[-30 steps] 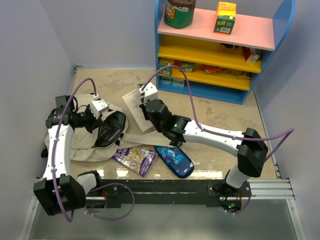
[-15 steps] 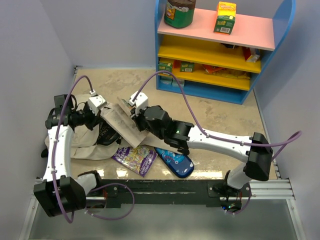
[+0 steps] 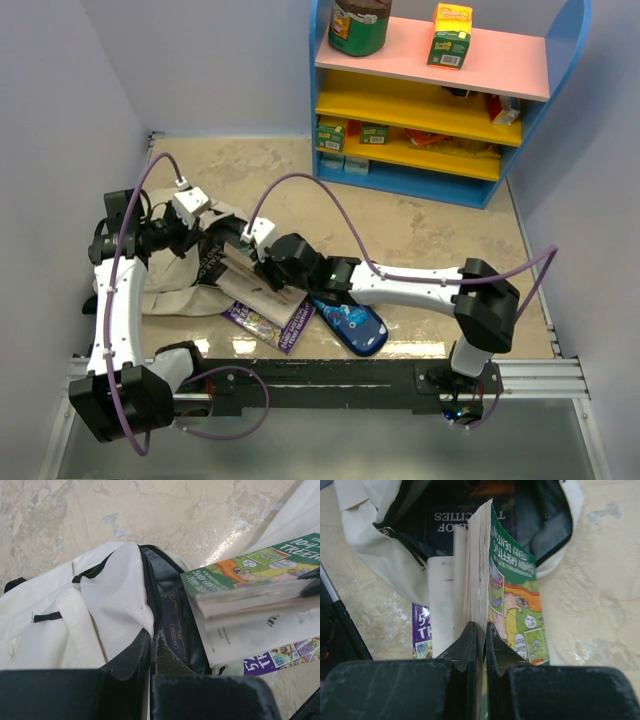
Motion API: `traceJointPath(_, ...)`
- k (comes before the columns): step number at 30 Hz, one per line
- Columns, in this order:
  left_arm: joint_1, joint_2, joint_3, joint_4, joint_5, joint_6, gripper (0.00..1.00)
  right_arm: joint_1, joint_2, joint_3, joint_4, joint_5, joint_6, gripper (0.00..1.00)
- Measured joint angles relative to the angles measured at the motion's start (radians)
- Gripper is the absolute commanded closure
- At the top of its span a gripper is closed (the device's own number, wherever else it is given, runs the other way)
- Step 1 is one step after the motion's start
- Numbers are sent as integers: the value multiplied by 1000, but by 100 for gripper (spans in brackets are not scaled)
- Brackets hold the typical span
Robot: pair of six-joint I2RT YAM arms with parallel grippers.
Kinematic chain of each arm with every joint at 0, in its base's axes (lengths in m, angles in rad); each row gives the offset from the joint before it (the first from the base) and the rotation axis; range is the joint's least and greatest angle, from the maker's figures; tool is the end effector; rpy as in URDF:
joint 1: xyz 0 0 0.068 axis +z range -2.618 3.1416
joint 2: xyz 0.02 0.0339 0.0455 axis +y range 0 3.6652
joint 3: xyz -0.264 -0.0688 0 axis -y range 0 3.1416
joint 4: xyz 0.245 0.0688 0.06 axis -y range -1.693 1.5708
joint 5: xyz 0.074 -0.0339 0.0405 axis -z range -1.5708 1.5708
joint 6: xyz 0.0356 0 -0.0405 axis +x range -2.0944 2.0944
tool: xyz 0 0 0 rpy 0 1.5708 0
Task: Pack the student bag
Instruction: Place the book in the student bag.
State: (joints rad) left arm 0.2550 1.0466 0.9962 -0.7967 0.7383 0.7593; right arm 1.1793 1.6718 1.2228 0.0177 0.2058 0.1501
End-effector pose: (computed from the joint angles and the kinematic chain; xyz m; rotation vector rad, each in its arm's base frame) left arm 0.2015 0.0278 0.3144 0.8430 2.0074 -0.3325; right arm 0.1564 0.3598 0.2784 -0.8898 1.8489 0.6426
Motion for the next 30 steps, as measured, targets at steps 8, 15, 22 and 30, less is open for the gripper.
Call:
traceJointPath(8,0,29,37,-187,75,205,100,14,154,101,19,-26,-42,100)
traceJointPath(15,0,52,79,-319,104,361,100,38,294,268,19,-34,-117,100)
traceJointPath(22,21,55,93,-330,95,386,100,101,419,348,10,-7,-153,47)
traceJointPath(30,15,57,93,-347,98,388,100,102,267,216,52,43,-49,39)
